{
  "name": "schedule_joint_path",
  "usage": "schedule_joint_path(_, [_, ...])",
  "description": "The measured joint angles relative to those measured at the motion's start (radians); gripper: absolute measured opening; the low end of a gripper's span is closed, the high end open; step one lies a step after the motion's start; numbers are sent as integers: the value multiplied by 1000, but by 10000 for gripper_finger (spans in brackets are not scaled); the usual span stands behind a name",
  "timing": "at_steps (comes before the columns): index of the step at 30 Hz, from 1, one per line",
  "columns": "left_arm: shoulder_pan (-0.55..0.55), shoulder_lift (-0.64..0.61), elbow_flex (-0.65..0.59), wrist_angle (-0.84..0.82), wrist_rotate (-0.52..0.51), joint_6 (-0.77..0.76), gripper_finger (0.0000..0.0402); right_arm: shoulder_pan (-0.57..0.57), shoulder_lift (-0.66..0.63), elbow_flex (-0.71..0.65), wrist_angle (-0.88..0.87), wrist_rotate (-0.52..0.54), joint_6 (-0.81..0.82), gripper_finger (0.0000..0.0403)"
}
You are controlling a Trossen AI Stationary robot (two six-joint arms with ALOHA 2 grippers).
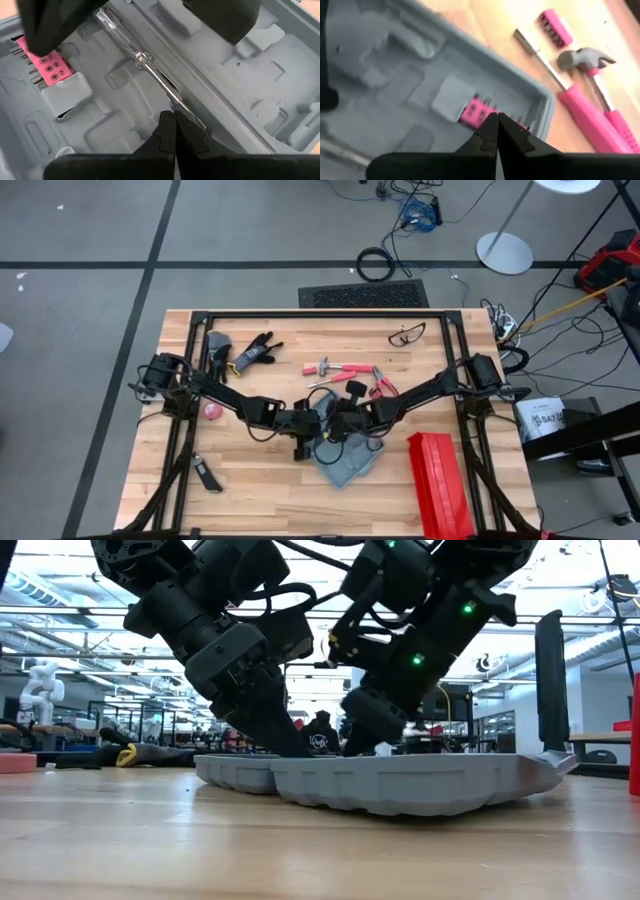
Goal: Prefit tool cases
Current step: Remove the red terminal block from the gray prefit tools case
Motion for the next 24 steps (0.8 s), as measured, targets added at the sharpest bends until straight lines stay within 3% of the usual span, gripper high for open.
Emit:
schedule_joint_path(5, [0, 0, 0, 0, 0, 0, 0, -3, -1, 0, 71, 20, -60, 0])
schedule_joint_path(11, [0, 0, 0, 0, -1, -1, 0, -20, -1, 0, -6, -48, -49, 0])
schedule_joint_path(24, [-1, 0, 0, 3, -2, 6, 0, -70, -11, 5, -87, -290, -55, 0])
